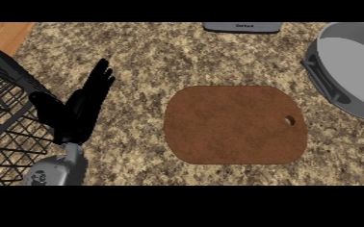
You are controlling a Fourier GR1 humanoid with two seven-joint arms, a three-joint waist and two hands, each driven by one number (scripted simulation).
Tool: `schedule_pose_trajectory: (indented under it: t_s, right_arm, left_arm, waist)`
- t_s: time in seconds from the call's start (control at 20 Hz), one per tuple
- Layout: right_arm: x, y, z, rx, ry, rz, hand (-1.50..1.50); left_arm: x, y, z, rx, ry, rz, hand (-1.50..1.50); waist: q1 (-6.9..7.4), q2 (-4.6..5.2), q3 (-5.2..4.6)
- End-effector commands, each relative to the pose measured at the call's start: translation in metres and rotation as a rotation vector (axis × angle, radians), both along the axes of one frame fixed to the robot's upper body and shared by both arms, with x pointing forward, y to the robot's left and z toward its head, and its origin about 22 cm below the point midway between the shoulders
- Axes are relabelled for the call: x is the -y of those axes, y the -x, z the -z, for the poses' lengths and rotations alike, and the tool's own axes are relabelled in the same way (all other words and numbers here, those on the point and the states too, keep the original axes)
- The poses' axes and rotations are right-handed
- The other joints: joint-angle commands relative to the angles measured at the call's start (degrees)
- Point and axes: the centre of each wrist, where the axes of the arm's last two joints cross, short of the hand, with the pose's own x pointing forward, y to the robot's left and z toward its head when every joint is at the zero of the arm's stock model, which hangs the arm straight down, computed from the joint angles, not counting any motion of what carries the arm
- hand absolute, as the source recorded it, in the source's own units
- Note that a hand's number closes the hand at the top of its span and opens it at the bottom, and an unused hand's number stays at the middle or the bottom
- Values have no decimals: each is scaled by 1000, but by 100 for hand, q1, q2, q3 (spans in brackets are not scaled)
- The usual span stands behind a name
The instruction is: Pick the sweet potato from the cutting board and place it in the pot
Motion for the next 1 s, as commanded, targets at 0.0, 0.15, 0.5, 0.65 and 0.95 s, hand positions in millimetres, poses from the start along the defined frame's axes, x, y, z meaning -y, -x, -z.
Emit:
schedule_pose_trajectory:
  t_s: [0.0,0.15,0.5,0.65,0.95]
  right_arm:
    - [-10,-16,26,-112,-136,33,150]
    - [-1,-9,46,-204,-203,37,-150]
    - [-14,-23,57,-143,-494,-6,-150]
    - [-3,-15,43,78,-604,57,-150]
    - [27,12,18,230,-697,174,-150]
  left_arm:
    - [1,4,-3,-8,7,0,0]
    - [5,2,-10,14,-13,-8,0]
    - [-2,3,0,-10,-8,-6,0]
    - [-1,4,6,-10,8,5,0]
    - [-5,-4,-6,5,3,10,0]
  waist:
    - [-5,-14,0]
    - [5,6,8]
    - [-34,3,8]
    - [-3,35,15]
    - [11,54,17]
